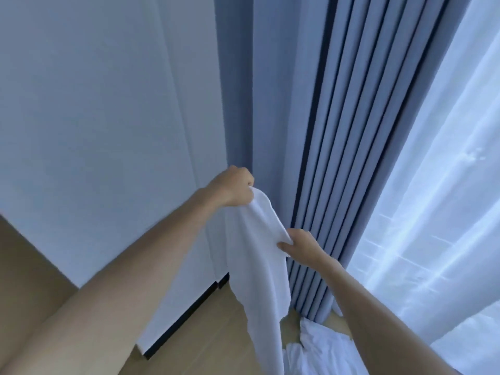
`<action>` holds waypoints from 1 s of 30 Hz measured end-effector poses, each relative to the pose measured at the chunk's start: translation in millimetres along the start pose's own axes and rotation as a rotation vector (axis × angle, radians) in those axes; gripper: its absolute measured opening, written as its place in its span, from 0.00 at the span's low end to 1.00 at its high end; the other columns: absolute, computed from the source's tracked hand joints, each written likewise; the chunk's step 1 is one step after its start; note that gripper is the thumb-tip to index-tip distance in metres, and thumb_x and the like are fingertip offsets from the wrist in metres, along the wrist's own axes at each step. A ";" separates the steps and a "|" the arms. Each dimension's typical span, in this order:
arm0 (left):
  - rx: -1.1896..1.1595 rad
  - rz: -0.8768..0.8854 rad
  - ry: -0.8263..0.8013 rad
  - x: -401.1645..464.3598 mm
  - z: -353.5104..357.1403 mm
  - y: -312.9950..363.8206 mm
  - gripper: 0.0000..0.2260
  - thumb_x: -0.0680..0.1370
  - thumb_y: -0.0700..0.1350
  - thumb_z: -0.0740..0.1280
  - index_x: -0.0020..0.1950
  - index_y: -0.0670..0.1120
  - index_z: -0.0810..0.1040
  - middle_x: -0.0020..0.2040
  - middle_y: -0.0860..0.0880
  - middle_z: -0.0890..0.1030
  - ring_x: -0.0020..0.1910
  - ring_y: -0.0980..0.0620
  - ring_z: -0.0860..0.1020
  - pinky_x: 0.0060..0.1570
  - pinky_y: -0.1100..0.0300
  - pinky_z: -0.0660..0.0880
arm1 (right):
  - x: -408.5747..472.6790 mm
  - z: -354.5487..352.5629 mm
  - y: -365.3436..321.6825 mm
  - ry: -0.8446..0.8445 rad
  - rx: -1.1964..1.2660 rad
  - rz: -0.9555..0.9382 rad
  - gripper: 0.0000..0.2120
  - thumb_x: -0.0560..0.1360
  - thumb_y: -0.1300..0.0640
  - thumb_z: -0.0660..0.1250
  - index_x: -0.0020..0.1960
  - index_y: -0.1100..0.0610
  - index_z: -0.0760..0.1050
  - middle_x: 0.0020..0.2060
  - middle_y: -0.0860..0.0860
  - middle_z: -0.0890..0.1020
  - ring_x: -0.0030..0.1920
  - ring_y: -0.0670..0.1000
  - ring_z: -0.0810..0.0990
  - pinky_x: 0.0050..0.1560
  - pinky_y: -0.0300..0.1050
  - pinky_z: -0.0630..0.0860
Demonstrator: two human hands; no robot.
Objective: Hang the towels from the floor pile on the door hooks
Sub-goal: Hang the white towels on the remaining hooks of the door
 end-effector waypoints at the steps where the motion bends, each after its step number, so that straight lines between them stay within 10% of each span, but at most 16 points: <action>1: 0.082 -0.079 0.003 -14.0 -5.4 -20.7 0.07 0.69 0.34 0.59 0.32 0.43 0.67 0.34 0.46 0.70 0.35 0.44 0.68 0.30 0.61 0.60 | 3.4 4.3 -16.2 -0.019 -0.014 -0.030 0.06 0.76 0.57 0.62 0.43 0.58 0.74 0.41 0.51 0.80 0.44 0.52 0.78 0.43 0.45 0.72; 9: -0.108 -0.265 -0.175 -113.0 1.8 -101.7 0.24 0.74 0.52 0.67 0.69 0.54 0.66 0.62 0.55 0.74 0.60 0.50 0.73 0.60 0.54 0.72 | 8.3 51.9 -190.4 -0.127 -0.122 -0.352 0.08 0.76 0.56 0.61 0.40 0.59 0.71 0.35 0.54 0.76 0.38 0.54 0.73 0.37 0.43 0.67; 14: 0.003 -0.349 -0.086 -158.0 -28.3 -153.2 0.08 0.77 0.54 0.62 0.50 0.51 0.72 0.49 0.49 0.76 0.49 0.46 0.77 0.48 0.51 0.76 | 2.9 78.2 -273.4 -0.157 0.049 -0.450 0.06 0.72 0.59 0.64 0.42 0.61 0.78 0.35 0.56 0.80 0.34 0.49 0.74 0.35 0.42 0.68; 23: -0.025 -0.409 0.050 -261.3 -108.5 -232.3 0.16 0.74 0.36 0.62 0.59 0.49 0.75 0.49 0.53 0.75 0.47 0.52 0.74 0.40 0.63 0.72 | -21.4 162.6 -370.2 -0.361 0.220 -0.479 0.10 0.69 0.58 0.71 0.40 0.50 0.70 0.36 0.50 0.71 0.34 0.48 0.70 0.33 0.37 0.64; 30: -0.017 -0.459 0.214 -351.3 -173.0 -282.2 0.10 0.74 0.37 0.64 0.52 0.49 0.78 0.48 0.52 0.79 0.47 0.53 0.78 0.44 0.59 0.78 | -41.5 256.7 -433.4 -0.520 0.093 -0.465 0.17 0.72 0.53 0.67 0.57 0.59 0.73 0.51 0.53 0.78 0.50 0.53 0.77 0.47 0.44 0.73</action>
Point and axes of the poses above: each hand's wrist, its own x-axis towards the middle knuckle, its own z-axis out of the palm, y = z × x, the point moved 7 cm from there along x, towards the middle knuckle
